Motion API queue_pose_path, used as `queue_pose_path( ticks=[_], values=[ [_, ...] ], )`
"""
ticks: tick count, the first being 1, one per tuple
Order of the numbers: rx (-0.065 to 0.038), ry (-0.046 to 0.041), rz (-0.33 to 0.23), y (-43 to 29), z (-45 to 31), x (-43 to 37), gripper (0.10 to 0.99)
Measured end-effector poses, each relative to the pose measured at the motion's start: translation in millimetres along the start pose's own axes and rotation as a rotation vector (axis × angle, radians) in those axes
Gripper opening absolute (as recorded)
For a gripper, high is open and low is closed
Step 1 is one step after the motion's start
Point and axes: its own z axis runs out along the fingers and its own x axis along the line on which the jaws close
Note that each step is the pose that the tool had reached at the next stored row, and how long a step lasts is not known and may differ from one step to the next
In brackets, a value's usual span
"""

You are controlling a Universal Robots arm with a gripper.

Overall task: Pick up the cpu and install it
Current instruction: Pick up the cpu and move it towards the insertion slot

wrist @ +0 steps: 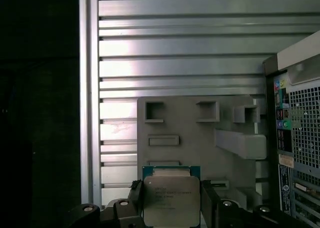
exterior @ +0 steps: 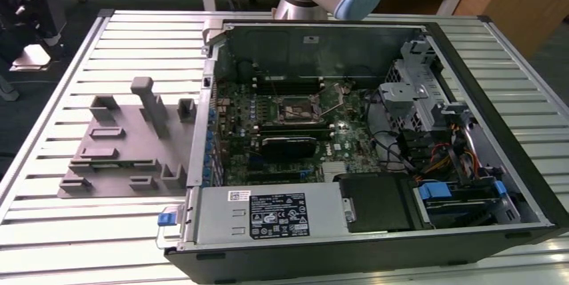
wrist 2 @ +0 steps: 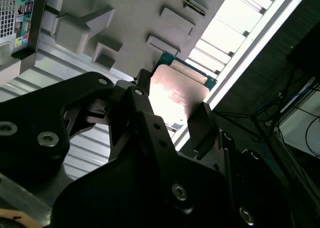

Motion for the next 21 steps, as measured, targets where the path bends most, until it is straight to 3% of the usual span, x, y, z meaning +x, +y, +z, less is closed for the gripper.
queue_pose_path(
  ticks=[11,21],
  values=[
    [0.000,0.0001,0.000,0.7,0.3,-17.2,0.541],
    [0.000,0.0002,0.000,2.0,0.7,-43.9,0.541]
  ],
)
